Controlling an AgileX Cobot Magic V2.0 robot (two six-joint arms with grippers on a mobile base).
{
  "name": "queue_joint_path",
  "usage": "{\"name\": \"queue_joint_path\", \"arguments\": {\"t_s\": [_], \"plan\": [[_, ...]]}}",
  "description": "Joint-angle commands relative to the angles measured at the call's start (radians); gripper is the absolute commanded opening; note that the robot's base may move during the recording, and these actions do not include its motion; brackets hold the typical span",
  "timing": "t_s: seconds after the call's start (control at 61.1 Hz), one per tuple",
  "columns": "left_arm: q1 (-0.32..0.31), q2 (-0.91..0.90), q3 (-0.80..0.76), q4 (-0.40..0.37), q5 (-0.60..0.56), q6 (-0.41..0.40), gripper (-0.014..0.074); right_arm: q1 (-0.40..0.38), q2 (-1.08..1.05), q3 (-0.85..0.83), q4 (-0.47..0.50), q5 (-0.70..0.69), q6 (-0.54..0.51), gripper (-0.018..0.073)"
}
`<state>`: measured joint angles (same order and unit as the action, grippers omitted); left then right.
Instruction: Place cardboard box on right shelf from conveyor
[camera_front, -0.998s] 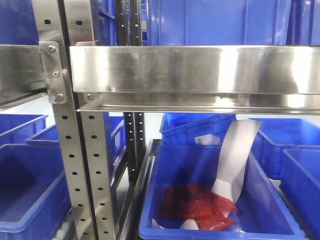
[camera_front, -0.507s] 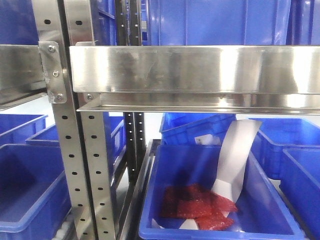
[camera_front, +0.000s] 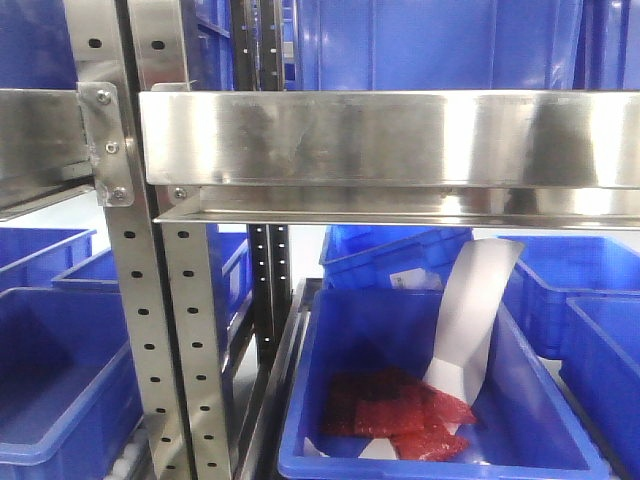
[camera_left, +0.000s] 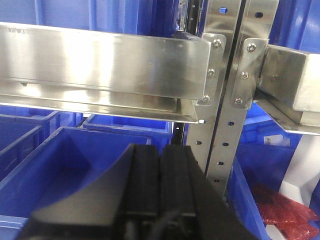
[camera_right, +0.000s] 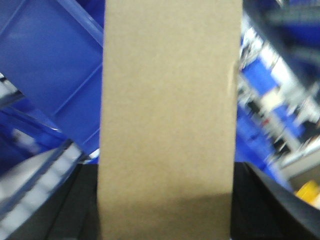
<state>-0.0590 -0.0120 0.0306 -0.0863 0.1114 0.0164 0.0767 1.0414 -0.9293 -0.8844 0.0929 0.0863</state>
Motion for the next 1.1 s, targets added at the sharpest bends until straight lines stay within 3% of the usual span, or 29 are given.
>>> {"name": "queue_joint_path", "arguments": {"t_s": [0.0,0.262,0.524,0.883,1.08], "plan": [[-0.003,-0.008,-0.003,-0.005,-0.081,-0.005,-0.0119,0.001,0.008,-0.042,-0.114,-0.136,-0.009,0.0375],[-0.003,-0.008,-0.003,-0.005,-0.081,-0.005,-0.0119,0.001,0.101,-0.042,-0.219,-0.334,-0.009,0.0375],[-0.003,-0.008,-0.003,-0.005,-0.081,-0.005,-0.0119,0.001,0.21,-0.042,-0.271,-0.354,-0.009,0.0375],[-0.003,-0.008,-0.003,-0.005,-0.081,-0.005,-0.0119,0.001,0.298,-0.042,-0.648,-0.354,-0.009,0.0375],[-0.003,-0.008,-0.003,-0.005,-0.081,-0.005,-0.0119,0.001,0.321,-0.042,-0.683,-0.354,-0.009,0.0375]]}}
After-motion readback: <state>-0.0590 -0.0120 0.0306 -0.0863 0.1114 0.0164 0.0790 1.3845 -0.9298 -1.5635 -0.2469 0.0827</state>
